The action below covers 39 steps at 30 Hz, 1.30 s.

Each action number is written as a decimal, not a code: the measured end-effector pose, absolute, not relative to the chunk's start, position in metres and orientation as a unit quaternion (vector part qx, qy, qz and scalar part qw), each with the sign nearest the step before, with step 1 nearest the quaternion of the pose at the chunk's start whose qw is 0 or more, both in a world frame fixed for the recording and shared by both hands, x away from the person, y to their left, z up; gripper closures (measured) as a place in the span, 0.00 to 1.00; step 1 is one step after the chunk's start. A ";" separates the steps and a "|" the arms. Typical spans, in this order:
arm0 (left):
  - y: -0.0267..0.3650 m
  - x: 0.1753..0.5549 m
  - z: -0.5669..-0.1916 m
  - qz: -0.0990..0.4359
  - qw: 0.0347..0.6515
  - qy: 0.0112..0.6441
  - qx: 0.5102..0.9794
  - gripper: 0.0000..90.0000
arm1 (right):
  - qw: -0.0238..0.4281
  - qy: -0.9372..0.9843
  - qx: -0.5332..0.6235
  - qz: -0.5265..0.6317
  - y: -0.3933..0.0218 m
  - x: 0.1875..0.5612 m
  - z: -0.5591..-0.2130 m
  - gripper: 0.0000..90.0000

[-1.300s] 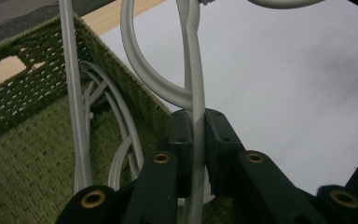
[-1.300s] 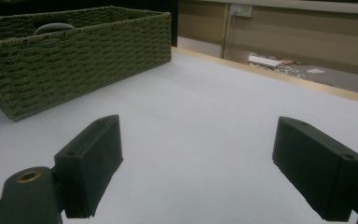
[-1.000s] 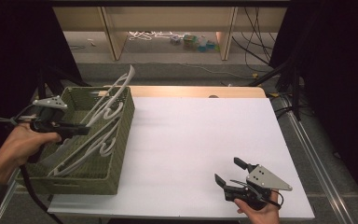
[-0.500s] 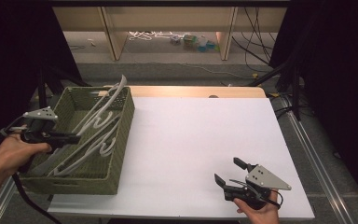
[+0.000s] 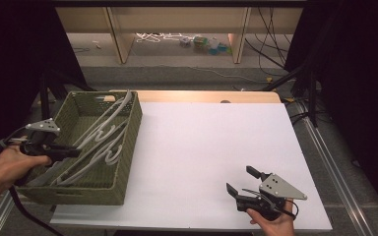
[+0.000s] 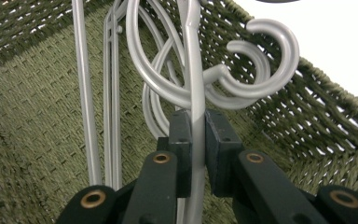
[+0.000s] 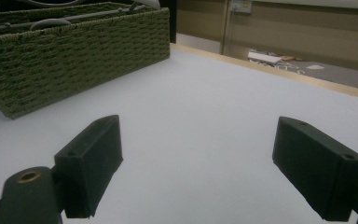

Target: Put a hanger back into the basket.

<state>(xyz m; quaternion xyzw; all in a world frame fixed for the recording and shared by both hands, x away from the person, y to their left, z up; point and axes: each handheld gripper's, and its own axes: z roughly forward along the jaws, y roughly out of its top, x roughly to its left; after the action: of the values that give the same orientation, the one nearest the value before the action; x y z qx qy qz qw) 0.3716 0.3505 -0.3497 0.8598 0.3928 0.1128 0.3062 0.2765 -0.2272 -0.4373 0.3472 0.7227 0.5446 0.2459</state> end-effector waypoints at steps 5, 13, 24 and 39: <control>0.348 0.375 -0.358 0.108 0.280 0.386 0.872 0.91 | 0.246 0.723 0.346 0.545 -0.227 0.276 -0.437 0.19; 0.342 0.377 -0.372 0.105 0.267 0.384 0.878 0.91 | 0.247 0.730 0.346 0.534 -0.228 0.275 -0.436 0.19; 0.340 0.379 -0.385 0.096 0.249 0.374 0.888 0.91 | 0.248 0.731 0.346 0.533 -0.228 0.275 -0.436 0.19; 0.335 0.379 -0.393 0.081 0.246 0.390 0.884 0.90 | 0.249 0.730 0.347 0.533 -0.228 0.275 -0.435 0.19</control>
<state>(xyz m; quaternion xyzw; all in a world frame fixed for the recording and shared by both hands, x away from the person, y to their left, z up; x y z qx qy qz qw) 0.3785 0.3348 -0.3926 0.8837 0.3901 0.0811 0.2457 0.2745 -0.2279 -0.4355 0.3473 0.7302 0.5330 0.2494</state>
